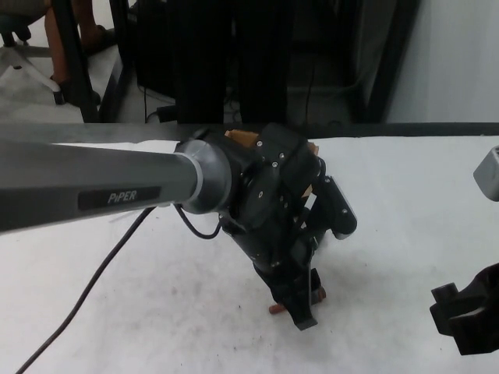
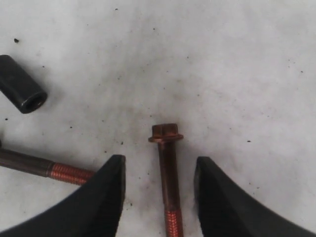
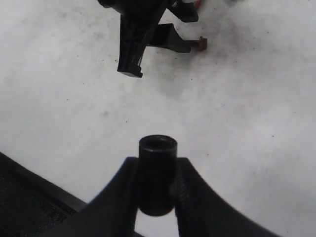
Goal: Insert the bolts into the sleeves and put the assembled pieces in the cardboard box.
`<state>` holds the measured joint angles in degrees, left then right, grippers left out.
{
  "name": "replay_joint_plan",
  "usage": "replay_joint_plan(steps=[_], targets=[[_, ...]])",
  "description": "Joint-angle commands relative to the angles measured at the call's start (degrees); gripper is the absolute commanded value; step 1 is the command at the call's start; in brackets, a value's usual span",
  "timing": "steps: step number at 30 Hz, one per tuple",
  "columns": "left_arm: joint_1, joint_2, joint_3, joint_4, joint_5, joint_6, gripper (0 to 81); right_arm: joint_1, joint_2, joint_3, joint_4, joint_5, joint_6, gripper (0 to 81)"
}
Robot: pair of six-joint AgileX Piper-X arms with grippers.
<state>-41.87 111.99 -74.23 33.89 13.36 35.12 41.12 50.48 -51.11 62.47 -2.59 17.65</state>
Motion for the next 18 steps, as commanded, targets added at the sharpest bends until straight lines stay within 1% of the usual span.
replay_joint_plan(steps=[1,18], targets=[[-0.3,1.1,-0.4,-0.2,0.0,0.1,42.6,0.0,-0.5,0.0,-0.3,0.2,0.2,0.2],[-0.8,3.7,-0.4,-1.1,-0.1,-0.6,42.6,0.0,-0.5,0.0,-0.3,0.2,0.0,0.2]])
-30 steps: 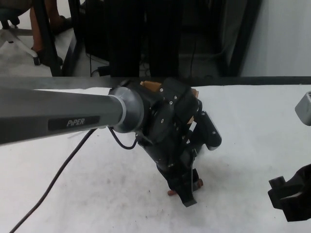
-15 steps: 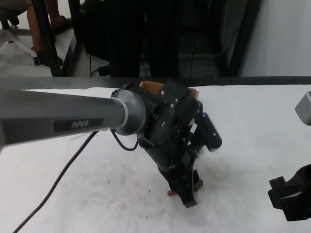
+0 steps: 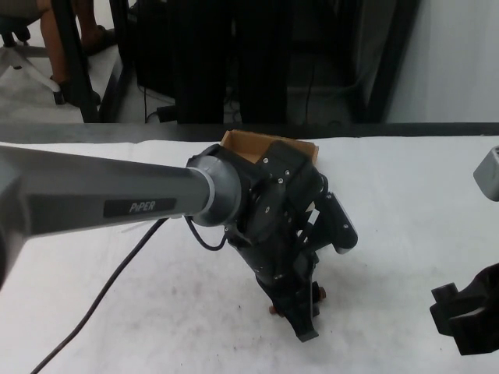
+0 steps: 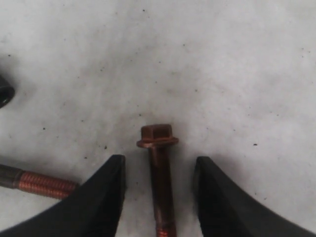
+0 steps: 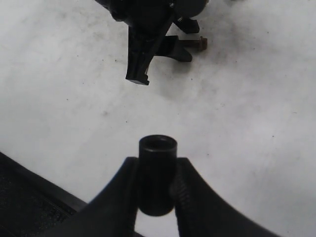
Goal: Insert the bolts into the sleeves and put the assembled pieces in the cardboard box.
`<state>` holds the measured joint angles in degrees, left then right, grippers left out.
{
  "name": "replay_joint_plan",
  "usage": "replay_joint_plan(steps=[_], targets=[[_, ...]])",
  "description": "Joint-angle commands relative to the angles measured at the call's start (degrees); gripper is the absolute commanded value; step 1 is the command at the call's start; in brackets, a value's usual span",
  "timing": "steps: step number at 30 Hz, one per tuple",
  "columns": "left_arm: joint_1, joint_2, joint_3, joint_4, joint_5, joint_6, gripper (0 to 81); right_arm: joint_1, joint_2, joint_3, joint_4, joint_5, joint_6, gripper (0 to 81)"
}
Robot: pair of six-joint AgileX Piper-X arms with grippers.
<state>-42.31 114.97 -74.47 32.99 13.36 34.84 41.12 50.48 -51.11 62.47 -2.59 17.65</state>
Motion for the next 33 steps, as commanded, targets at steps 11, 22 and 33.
replay_joint_plan(steps=[11,22,33], targets=[[-0.5,0.8,-0.1,0.1,-1.3,-0.3,10.7,0.0,-0.5,0.0,-0.3,0.2,0.0,0.2],[-0.4,-5.8,-0.1,3.6,0.3,-13.4,0.8,0.0,-0.5,0.0,-0.2,0.2,0.0,0.2],[8.0,-24.9,2.4,0.9,9.8,-21.8,0.8,0.0,-0.5,0.0,-1.9,-0.4,-1.5,0.2]])
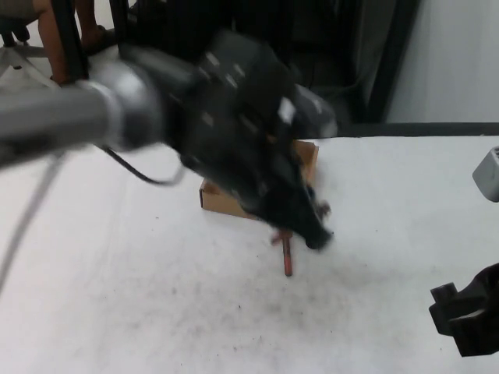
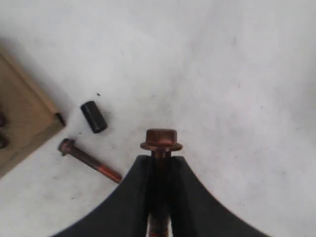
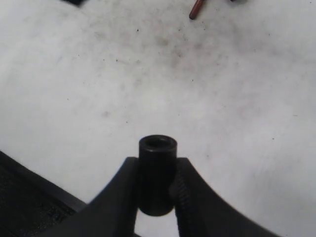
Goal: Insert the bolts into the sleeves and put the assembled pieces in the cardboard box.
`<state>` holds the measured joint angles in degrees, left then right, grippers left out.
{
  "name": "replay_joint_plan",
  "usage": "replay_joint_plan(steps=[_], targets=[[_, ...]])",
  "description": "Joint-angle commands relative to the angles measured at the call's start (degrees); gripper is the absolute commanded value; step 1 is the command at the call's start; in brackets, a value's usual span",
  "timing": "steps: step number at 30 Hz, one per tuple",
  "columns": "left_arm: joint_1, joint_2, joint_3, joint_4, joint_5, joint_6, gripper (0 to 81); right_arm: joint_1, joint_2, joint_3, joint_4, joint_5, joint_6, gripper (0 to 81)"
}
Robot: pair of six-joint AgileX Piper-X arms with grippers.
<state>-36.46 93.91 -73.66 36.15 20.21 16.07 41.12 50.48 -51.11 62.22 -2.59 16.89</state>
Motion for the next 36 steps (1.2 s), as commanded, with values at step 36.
replay_joint_plan(steps=[36], targets=[[23.9,-38.6,40.8,-61.2,32.8,-53.4,0.8,5.3,23.1,-0.2,-54.4,-25.2,3.8,0.2]])
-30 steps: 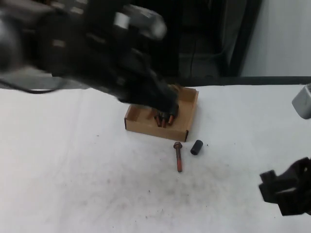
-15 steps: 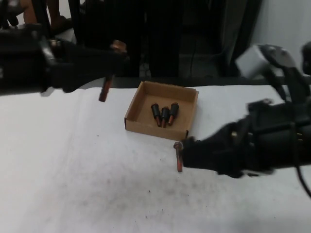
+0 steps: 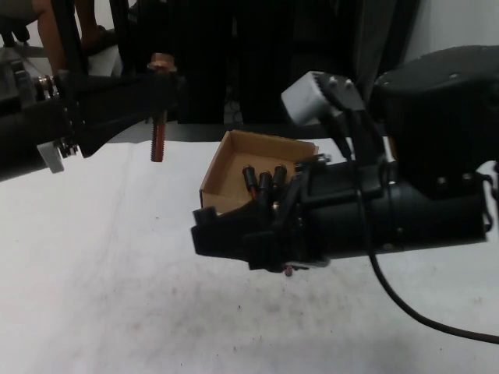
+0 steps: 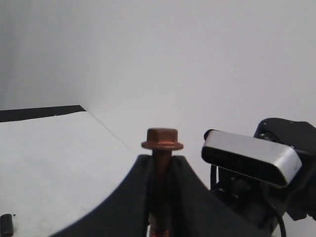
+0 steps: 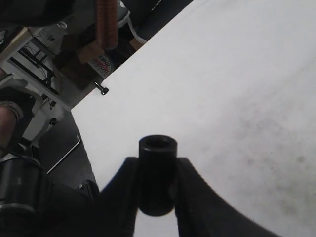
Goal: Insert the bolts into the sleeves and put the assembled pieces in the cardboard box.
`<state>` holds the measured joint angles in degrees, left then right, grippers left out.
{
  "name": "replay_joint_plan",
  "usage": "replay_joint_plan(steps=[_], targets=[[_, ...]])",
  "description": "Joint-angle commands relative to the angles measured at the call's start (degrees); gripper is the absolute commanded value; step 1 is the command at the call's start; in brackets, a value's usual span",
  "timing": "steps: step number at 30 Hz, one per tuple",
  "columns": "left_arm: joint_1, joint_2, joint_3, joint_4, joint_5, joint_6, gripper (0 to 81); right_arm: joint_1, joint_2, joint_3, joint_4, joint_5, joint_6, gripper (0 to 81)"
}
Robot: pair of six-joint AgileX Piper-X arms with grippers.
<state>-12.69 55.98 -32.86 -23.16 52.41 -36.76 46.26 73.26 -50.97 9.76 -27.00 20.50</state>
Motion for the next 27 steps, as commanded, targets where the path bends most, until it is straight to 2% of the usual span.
replay_joint_plan(steps=[1,8,20,27], targets=[[0.1,-0.6,0.0,-1.9,0.6,-0.7,0.8,0.2,0.6,-0.3,-2.8,-0.8,0.2,0.2],[0.0,-0.6,0.0,-1.9,0.4,-1.6,0.8,0.2,0.9,-0.3,-8.3,-2.6,0.2,0.2],[0.0,1.5,0.0,-2.6,0.9,-1.4,0.8,0.2,0.9,-0.3,-10.3,-2.9,0.2,0.2],[-3.6,2.9,0.0,-3.7,0.8,-1.4,0.8,0.2,0.9,-0.3,-11.0,-2.9,0.6,0.2]])
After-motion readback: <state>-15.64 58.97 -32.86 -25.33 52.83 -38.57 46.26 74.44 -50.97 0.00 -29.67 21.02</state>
